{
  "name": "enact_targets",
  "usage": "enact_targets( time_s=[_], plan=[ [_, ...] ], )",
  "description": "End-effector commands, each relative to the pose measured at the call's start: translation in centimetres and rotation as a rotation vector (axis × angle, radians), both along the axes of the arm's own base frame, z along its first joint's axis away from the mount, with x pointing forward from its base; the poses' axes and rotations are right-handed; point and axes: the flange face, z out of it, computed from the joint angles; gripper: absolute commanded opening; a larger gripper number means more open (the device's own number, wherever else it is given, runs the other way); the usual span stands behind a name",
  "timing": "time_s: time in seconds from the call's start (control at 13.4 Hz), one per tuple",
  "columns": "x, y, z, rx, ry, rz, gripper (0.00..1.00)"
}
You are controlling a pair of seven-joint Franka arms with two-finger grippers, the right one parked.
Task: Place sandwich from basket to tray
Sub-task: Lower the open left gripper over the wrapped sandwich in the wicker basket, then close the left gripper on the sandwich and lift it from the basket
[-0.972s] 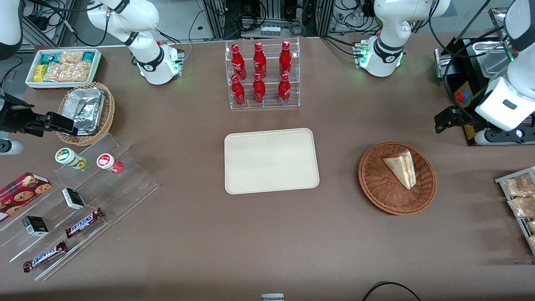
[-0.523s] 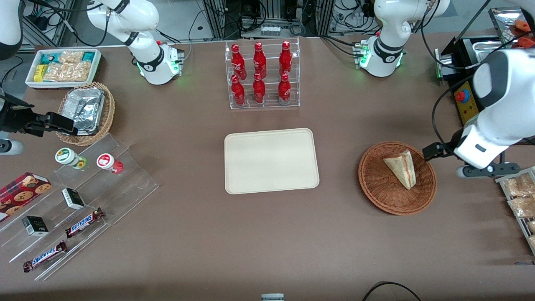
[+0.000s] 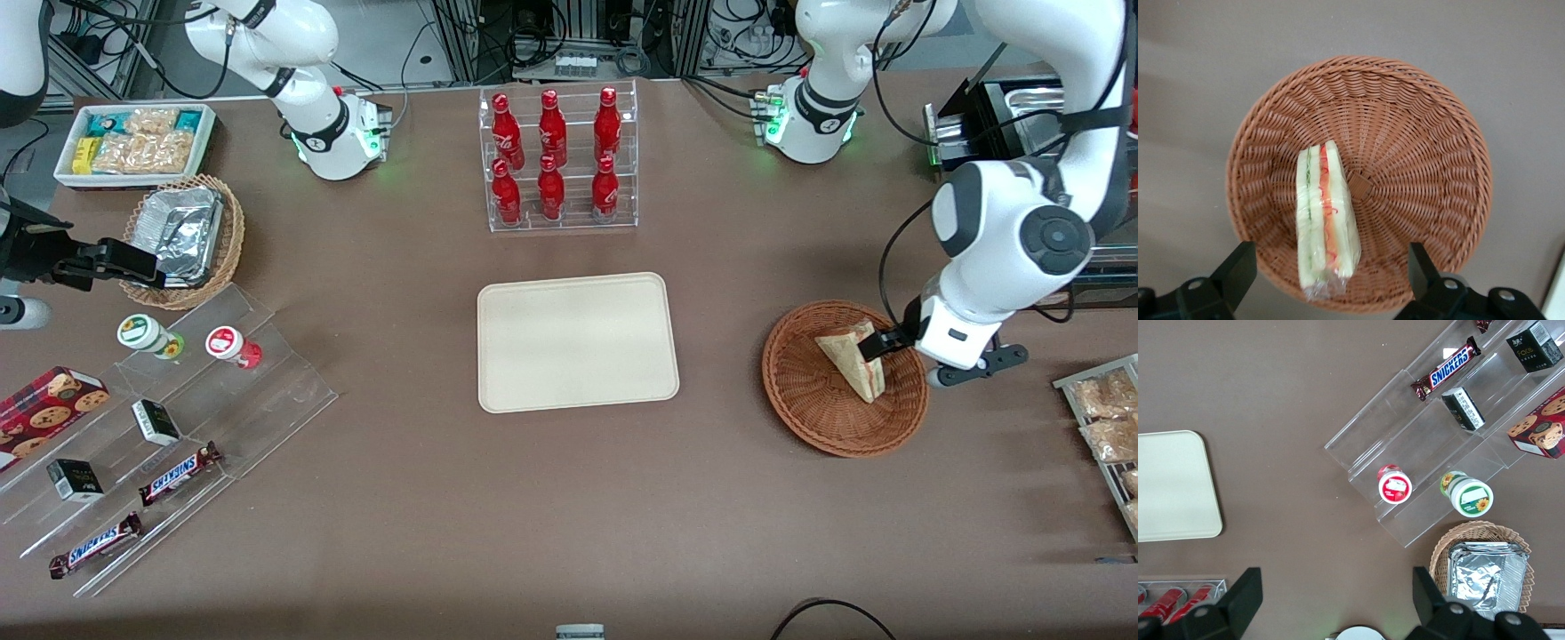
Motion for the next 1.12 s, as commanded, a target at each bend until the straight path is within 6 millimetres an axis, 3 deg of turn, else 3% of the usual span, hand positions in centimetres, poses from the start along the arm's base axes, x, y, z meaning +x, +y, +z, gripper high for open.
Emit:
enact_targets(
  time_s=[0.0, 0.45, 0.82, 0.9, 1.05],
  plan=[
    [-1.6, 0.1, -1.7, 0.005, -0.015, 0.028, 1.00],
    [-3.1, 0.1, -6.8, -0.002, 0.004, 0.027, 1.00],
    [-3.5, 0.0, -9.9, -0.010, 0.000, 0.026, 0.98],
    [-3.5, 0.0, -9.9, -0.010, -0.002, 0.029, 0.85],
    [-3.4, 0.8, -9.4, -0.009, -0.005, 0.044, 0.24]
  ],
)
